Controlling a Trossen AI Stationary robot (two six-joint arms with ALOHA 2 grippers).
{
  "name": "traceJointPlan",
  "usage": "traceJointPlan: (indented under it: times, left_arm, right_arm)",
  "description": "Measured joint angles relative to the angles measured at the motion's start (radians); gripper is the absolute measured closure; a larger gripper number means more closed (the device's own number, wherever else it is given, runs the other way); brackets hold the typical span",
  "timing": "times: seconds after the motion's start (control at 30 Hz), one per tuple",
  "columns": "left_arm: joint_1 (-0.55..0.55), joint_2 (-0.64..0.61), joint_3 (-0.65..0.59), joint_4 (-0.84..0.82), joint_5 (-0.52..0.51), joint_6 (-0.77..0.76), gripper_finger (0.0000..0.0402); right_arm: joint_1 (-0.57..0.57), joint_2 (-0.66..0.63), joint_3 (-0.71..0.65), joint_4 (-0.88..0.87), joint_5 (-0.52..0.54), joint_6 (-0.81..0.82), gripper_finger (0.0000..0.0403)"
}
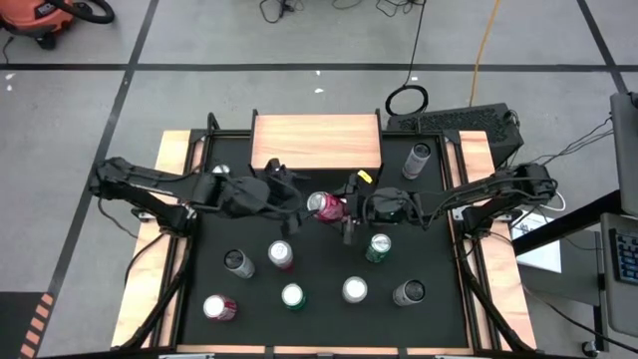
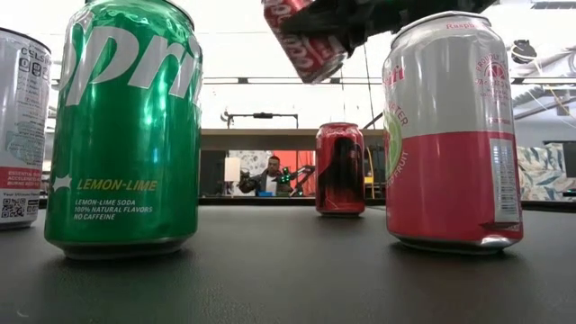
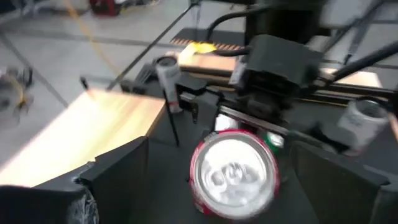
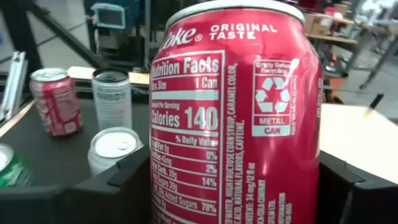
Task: Place canned beverage on shelf
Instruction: Put the top left red soda on the shelf
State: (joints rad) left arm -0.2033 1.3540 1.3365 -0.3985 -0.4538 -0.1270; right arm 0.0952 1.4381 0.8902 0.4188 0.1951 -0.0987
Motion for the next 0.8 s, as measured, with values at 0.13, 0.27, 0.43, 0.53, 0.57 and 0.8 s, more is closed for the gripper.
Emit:
traceJointPlan:
  times: [0.13, 0.27, 0.43, 0.53, 0.57, 0.8]
  left_arm:
    - [-0.029, -0.034, 0.000, -0.011, -0.001, 0.003, 0.0016]
    - [-0.040, -0.038, 0.000, -0.012, -0.001, 0.046, 0.0016]
    - [-0.042, -0.014, 0.000, -0.013, 0.000, 0.034, 0.0016]
    - [-0.049, -0.009, -0.001, -0.018, 0.000, 0.000, 0.0016]
    - [-0.054, -0.010, -0.001, -0.011, -0.001, -0.011, 0.0016]
    - [-0.200, -0.014, -0.001, -0.015, -0.102, 0.006, 0.0016]
  right_arm:
    - [-0.001, -0.060, 0.000, -0.043, -0.095, 0.002, 0.0125]
    - [0.000, -0.081, -0.014, -0.024, -0.191, 0.040, 0.0125]
    - [0.005, -0.032, -0.070, 0.143, -0.223, 0.117, 0.0125]
    - [0.005, -0.017, -0.081, 0.219, -0.223, 0.152, 0.0124]
    - [0.005, -0.016, -0.084, 0.227, -0.222, 0.159, 0.0124]
    - [0.012, -0.026, -0.085, 0.245, -0.226, 0.149, 0.0124]
